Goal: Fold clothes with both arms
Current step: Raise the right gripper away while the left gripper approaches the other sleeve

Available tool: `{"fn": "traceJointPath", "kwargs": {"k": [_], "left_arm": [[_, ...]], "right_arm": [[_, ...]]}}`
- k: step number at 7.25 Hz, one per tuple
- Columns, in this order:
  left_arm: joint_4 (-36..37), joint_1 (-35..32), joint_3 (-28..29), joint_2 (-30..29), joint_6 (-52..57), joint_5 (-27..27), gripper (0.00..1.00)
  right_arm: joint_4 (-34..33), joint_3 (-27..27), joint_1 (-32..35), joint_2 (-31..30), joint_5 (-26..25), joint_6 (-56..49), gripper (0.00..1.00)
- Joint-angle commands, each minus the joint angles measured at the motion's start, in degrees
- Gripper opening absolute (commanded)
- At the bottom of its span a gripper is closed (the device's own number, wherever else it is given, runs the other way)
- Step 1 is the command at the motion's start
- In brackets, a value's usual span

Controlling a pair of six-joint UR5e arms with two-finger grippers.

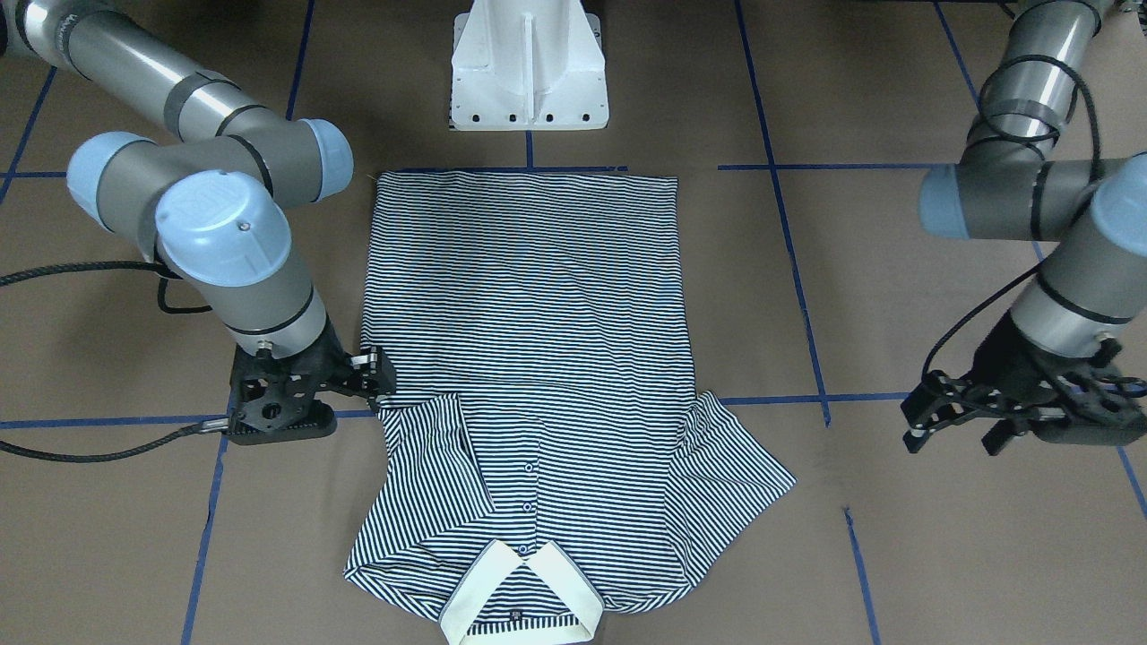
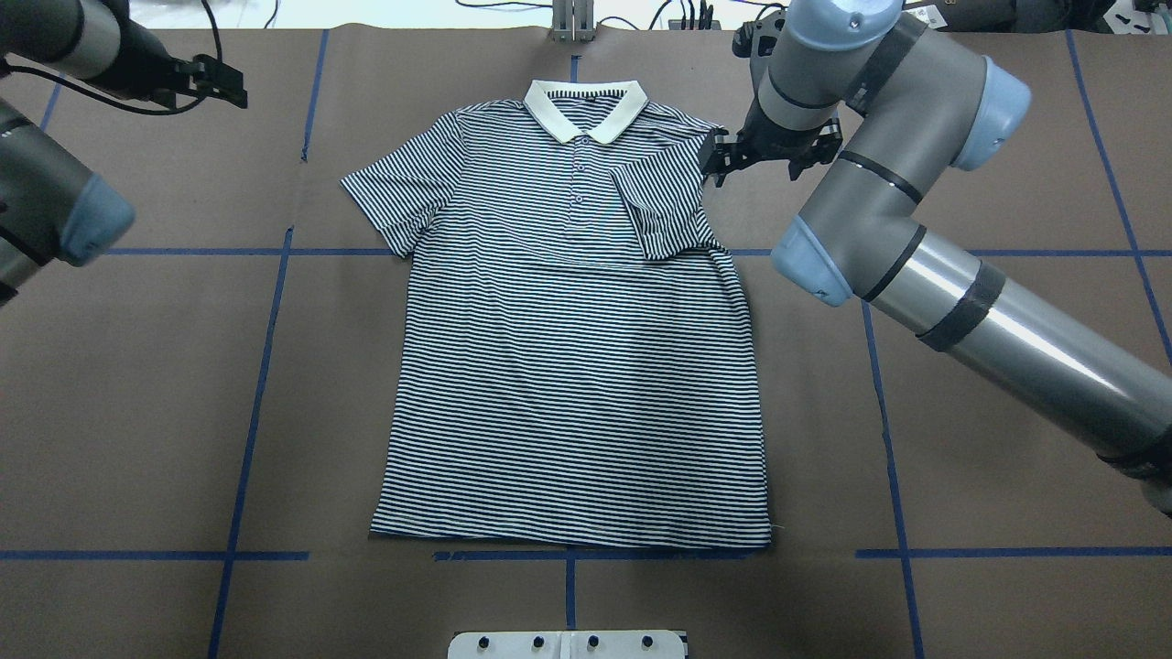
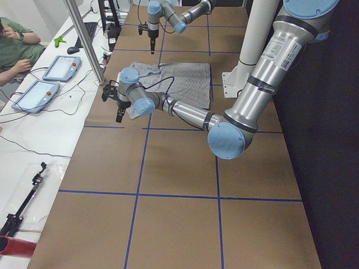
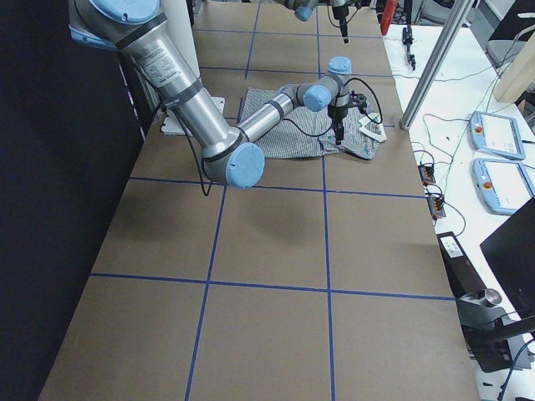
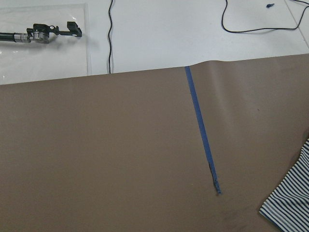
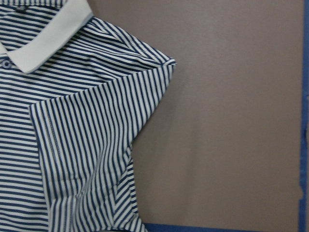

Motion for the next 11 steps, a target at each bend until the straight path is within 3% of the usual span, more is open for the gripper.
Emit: {"fn": "traceJointPath", "kwargs": {"k": [1, 2, 3, 4, 8, 11], "left_arm": [[-0.78, 7.94, 1.85, -3.47, -7.39, 8.99, 1.0], [-3.91, 10.5, 4.83, -4.44, -8.38, 11.29, 1.0], [-8.38, 10.87, 9.29, -5.67, -8.39, 12.54, 1.0], [-9.73, 11.05, 12.82, -7.51, -8.39, 12.55, 1.0], [-13.77, 13.16, 19.52, -9.73, -8.48, 15.8, 1.0], [-13.7, 14.3, 19.62, -9.64, -8.39, 15.89, 1.0]], "right_arm": [[-18.09, 4.66, 4.59, 2.25, -0.59, -20.42, 1.0], [-18.09, 7.46, 7.14, -0.26, 2.98, -24.81, 1.0], [-11.21, 7.93, 8.21, -3.07, 8.41, -24.6, 1.0], [-7.23, 8.19, 8.31, -5.36, 9.51, -24.33, 1.0], [-7.01, 8.28, 8.4, -5.56, 10.04, -19.15, 1.0], [-6.92, 8.37, 8.31, -5.47, 10.22, -19.06, 1.0]]}}
